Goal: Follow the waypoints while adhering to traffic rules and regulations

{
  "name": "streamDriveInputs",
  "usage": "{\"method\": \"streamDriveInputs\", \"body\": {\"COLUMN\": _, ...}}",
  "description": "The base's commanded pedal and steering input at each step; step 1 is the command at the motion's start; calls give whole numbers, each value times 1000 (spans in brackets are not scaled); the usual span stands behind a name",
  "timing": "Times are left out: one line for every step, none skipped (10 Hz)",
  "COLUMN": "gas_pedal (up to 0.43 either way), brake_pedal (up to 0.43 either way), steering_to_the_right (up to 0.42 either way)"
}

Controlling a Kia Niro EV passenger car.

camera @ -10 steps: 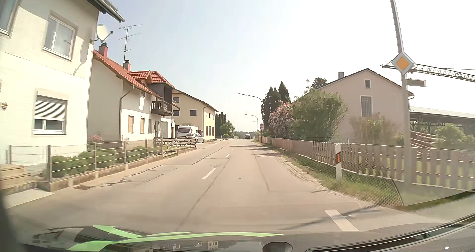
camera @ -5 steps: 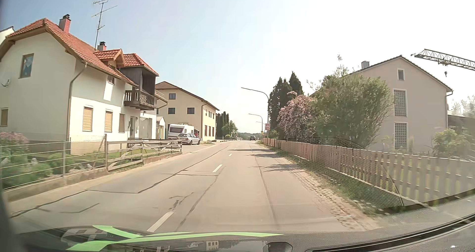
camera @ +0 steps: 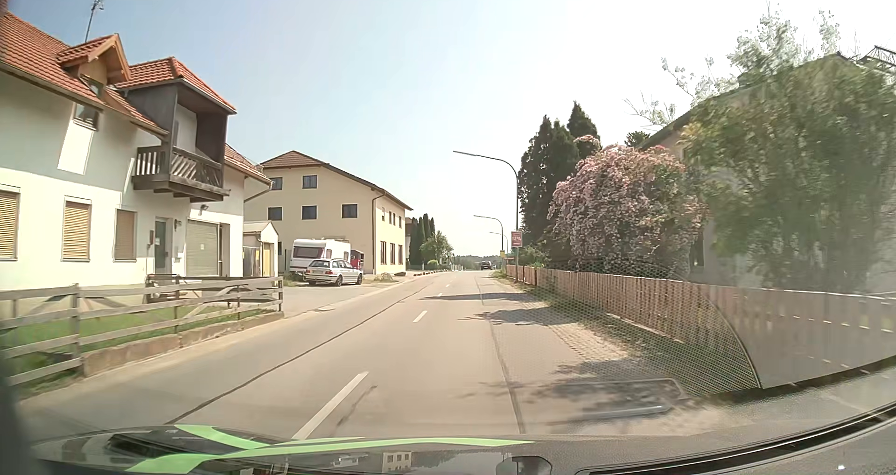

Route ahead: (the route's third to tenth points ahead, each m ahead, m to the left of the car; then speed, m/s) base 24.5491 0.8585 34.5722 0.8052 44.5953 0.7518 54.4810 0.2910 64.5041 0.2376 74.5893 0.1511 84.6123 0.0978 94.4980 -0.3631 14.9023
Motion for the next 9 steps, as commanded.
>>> {"method": "streamDriveInputs", "body": {"gas_pedal": 189, "brake_pedal": 0, "steering_to_the_right": -8}}
{"method": "streamDriveInputs", "body": {"gas_pedal": 189, "brake_pedal": 0, "steering_to_the_right": -6}}
{"method": "streamDriveInputs", "body": {"gas_pedal": 189, "brake_pedal": 0, "steering_to_the_right": -6}}
{"method": "streamDriveInputs", "body": {"gas_pedal": 189, "brake_pedal": 0, "steering_to_the_right": -6}}
{"method": "streamDriveInputs", "body": {"gas_pedal": 189, "brake_pedal": 0, "steering_to_the_right": -6}}
{"method": "streamDriveInputs", "body": {"gas_pedal": 189, "brake_pedal": 0, "steering_to_the_right": -6}}
{"method": "streamDriveInputs", "body": {"gas_pedal": 189, "brake_pedal": 0, "steering_to_the_right": -6}}
{"method": "streamDriveInputs", "body": {"gas_pedal": 189, "brake_pedal": 0, "steering_to_the_right": -7}}
{"method": "streamDriveInputs", "body": {"gas_pedal": 189, "brake_pedal": 0, "steering_to_the_right": -6}}
